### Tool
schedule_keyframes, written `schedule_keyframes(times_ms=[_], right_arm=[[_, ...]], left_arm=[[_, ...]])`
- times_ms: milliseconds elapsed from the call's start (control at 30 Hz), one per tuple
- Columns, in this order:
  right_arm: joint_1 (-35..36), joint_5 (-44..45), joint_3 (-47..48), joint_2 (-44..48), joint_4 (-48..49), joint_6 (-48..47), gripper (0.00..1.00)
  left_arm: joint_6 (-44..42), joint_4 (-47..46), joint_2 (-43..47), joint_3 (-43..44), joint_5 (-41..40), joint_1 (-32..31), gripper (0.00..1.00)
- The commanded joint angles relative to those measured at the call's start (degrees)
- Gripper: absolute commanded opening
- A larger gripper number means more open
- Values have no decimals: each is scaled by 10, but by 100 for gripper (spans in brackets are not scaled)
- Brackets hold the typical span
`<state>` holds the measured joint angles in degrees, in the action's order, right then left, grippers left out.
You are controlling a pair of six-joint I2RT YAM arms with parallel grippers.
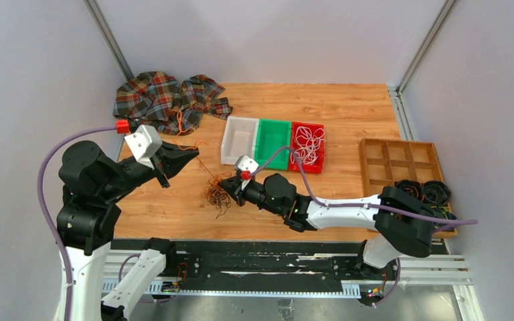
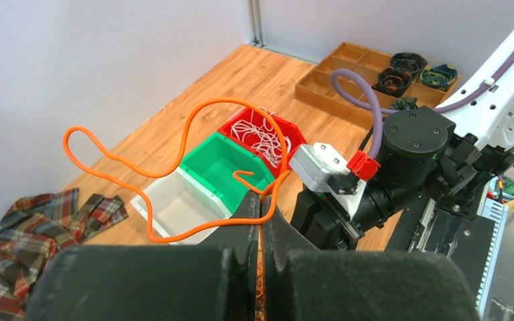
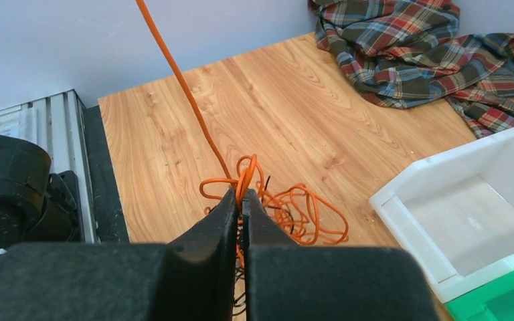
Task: Untangle the cables
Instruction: Untie the cable.
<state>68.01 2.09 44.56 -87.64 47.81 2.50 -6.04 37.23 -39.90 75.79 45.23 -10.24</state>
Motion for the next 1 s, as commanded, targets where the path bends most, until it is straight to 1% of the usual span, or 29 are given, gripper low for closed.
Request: schedule_keyframes(times_ms=[0, 67, 100, 167, 233, 333, 500, 567, 700, 867, 967], right_arm=[[1, 52, -35, -33, -21, -5, 3], [1, 71, -40, -41, -19, -2, 23], [1, 78, -45, -38, -11, 1, 31], [1, 87, -60, -26, 8, 6, 41], [2, 95, -65, -6, 11, 8, 49], [9, 110, -68, 29, 18, 4, 52], [49, 110, -59, 67, 33, -40, 52], [58, 105, -46, 62, 21, -48, 54], [60, 60, -34, 36, 16, -42, 55], [71, 68, -43, 10, 39, -25, 56], [75, 76, -28, -18, 35, -19, 56]], left_arm=[[-7, -44, -1, 47, -3, 1, 0], [-10, -46, -2, 52, -5, 1, 0], [-11, -46, -2, 53, -6, 1, 1], [-13, -44, -4, 51, -9, 1, 0], [-18, -44, -4, 44, -12, 1, 1], [-22, -44, -2, 30, -18, 1, 1], [-43, -44, 10, -2, -33, 1, 1], [-54, -39, 14, -11, -35, 1, 1], [-62, -35, 22, -25, -37, 1, 0], [-72, -29, 27, -34, -44, 1, 0], [-72, -29, 28, -40, -44, 1, 0]])
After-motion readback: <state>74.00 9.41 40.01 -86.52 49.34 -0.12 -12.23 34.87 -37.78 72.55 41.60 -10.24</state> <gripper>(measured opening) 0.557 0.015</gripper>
